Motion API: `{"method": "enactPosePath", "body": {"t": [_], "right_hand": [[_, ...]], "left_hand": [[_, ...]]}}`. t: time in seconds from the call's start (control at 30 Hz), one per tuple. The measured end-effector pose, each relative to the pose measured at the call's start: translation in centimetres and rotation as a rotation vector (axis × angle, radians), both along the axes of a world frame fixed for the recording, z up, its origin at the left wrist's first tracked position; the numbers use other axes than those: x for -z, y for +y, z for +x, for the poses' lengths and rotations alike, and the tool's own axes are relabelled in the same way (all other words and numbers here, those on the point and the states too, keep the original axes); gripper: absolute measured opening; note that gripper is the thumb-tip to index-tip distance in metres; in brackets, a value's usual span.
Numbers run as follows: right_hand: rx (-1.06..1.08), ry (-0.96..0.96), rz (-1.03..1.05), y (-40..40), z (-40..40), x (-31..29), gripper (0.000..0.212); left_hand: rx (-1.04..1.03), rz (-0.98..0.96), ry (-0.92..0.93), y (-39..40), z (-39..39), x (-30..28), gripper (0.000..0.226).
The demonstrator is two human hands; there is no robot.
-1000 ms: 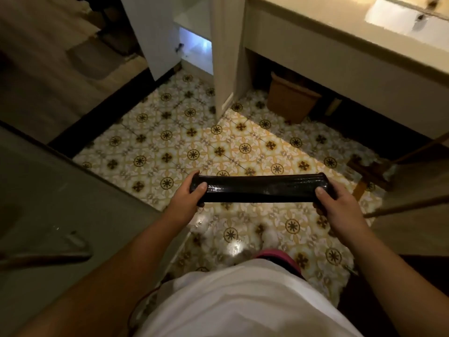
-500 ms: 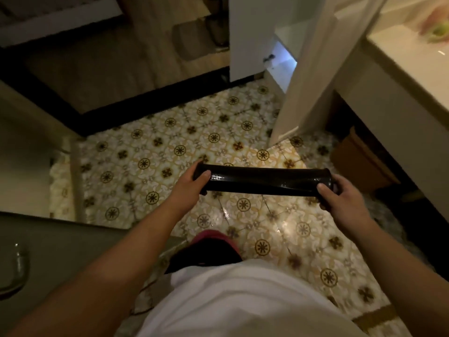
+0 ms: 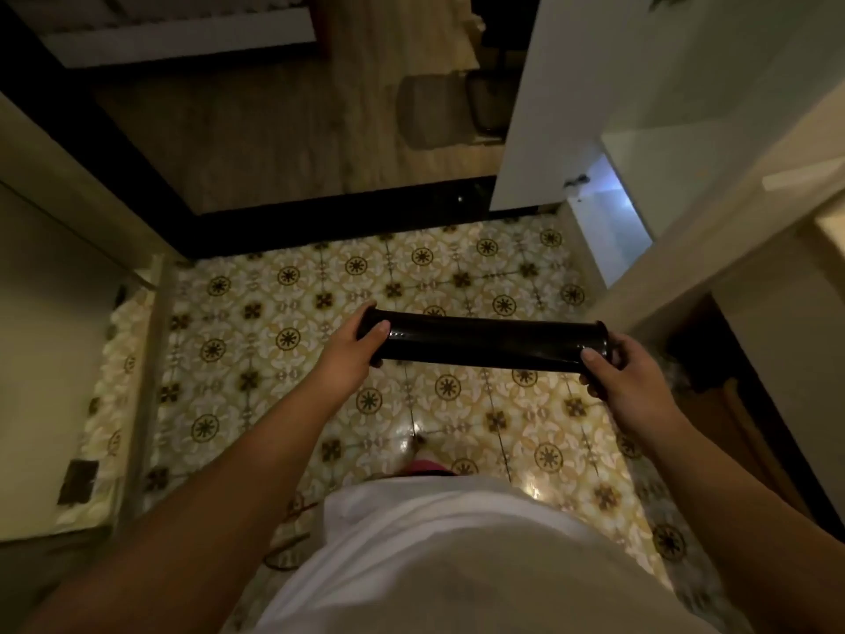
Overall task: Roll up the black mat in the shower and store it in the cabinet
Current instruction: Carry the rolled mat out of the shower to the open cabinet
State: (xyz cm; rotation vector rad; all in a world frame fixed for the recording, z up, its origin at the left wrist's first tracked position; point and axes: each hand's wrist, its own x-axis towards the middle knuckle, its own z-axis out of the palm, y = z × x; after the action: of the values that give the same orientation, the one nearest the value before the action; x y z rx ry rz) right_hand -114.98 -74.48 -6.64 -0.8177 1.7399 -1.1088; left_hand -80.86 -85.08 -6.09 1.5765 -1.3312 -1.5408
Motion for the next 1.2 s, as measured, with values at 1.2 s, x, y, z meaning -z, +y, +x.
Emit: {"method": "enactPosePath", "body": {"t": [1.2], "right_hand": [[0.312,-0.152,0.084,-48.1,-18.7,4.2,0.064]], "left_hand": [[0.411,0.034,-0.140,-57.9,-22.1,0.8,0.061]]}}
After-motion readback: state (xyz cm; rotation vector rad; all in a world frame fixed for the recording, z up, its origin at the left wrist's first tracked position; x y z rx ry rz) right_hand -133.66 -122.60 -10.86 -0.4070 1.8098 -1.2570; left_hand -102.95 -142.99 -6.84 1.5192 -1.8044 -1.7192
